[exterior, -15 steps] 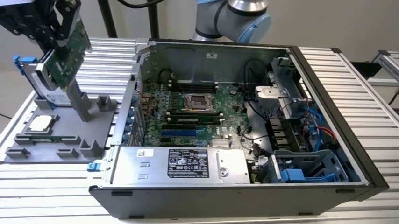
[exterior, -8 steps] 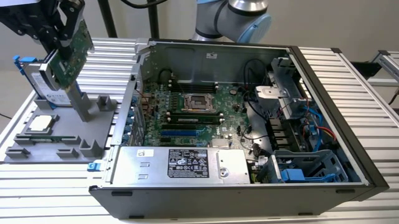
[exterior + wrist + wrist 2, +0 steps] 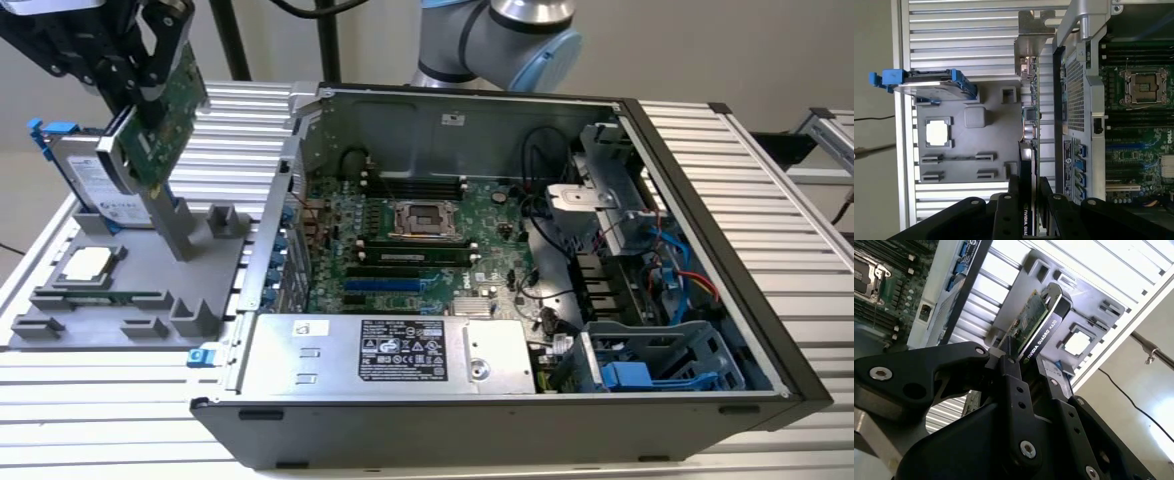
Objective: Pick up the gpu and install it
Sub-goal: 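Pick up the gpu and move the gpu toward the slot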
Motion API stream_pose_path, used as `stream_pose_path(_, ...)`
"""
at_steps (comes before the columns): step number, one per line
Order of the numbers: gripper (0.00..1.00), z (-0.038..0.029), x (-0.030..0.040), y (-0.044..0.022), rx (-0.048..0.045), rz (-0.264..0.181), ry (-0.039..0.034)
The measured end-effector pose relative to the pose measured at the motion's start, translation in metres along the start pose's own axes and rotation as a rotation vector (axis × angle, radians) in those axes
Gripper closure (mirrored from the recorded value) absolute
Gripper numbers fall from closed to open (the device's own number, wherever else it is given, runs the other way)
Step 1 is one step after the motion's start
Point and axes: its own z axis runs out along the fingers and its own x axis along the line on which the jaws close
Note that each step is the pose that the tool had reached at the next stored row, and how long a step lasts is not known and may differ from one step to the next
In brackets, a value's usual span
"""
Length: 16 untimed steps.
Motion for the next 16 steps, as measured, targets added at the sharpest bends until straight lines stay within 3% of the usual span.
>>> stream_pose_path(16,1.0,0.0001,-0.02,0.0009,0.0001,0.0,0.0)
